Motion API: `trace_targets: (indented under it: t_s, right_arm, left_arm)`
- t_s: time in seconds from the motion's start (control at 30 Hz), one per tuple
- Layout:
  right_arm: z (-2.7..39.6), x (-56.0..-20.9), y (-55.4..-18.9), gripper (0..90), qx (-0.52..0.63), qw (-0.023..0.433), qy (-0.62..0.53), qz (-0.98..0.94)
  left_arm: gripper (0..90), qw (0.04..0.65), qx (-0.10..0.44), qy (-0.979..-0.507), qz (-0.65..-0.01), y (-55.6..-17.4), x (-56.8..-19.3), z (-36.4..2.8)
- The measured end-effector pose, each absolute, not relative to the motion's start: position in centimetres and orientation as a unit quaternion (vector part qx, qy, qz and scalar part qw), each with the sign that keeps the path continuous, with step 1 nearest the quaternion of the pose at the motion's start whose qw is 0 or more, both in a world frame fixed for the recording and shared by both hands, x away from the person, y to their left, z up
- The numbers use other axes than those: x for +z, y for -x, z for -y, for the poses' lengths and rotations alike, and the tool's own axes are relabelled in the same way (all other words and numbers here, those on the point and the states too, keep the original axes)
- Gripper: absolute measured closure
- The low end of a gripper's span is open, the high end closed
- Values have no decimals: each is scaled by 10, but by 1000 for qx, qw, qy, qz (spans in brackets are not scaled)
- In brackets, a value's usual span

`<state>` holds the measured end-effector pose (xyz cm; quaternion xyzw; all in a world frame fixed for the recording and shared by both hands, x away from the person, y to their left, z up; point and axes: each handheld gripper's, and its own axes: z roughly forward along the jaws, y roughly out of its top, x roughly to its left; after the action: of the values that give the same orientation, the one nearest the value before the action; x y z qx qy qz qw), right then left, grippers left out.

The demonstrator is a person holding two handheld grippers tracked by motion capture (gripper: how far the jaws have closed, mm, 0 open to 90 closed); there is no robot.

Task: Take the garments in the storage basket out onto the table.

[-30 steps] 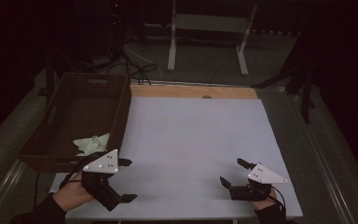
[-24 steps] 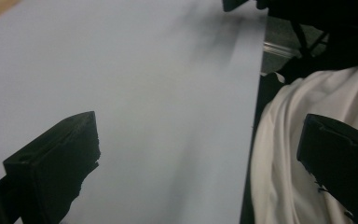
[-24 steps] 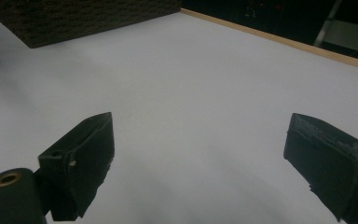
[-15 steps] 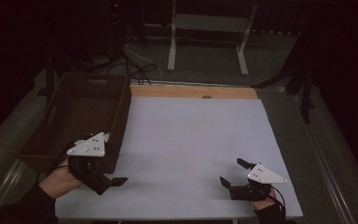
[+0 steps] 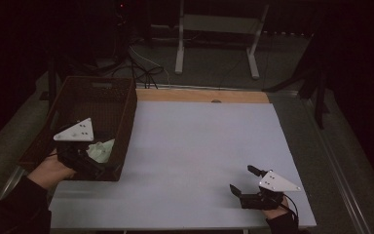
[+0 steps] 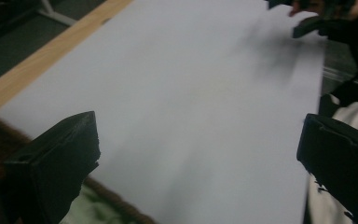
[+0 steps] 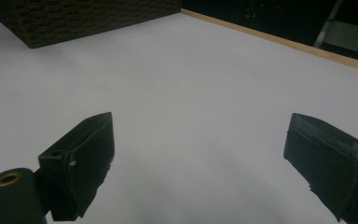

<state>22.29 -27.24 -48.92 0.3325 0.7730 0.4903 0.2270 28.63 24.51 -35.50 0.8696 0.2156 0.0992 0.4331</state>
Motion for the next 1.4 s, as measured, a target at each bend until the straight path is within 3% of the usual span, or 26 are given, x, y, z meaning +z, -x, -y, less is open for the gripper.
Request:
trace_targets:
  t_s: [0.33, 0.7, 0.93, 1.17, 1.4]
  right_arm:
    - [272, -491, -224, 88, 489, 223, -331, -776]
    - [272, -493, -224, 88, 488, 219, -331, -778]
    - [273, -494, -225, 88, 488, 218, -333, -777]
    - [275, -495, -226, 89, 488, 217, -336, -776]
    - [275, -496, -227, 89, 487, 215, -338, -776]
  left_arm:
    - [0, 425, 147, -854, -260, -320, -366, -282]
    - [0, 415, 151, -852, -280, -350, -390, -300]
    - [0, 373, 147, -872, -281, -370, -419, -303]
    - [0, 332, 95, -885, -313, -384, -441, -311]
    - [0, 290, 58, -909, -295, -390, -457, -307]
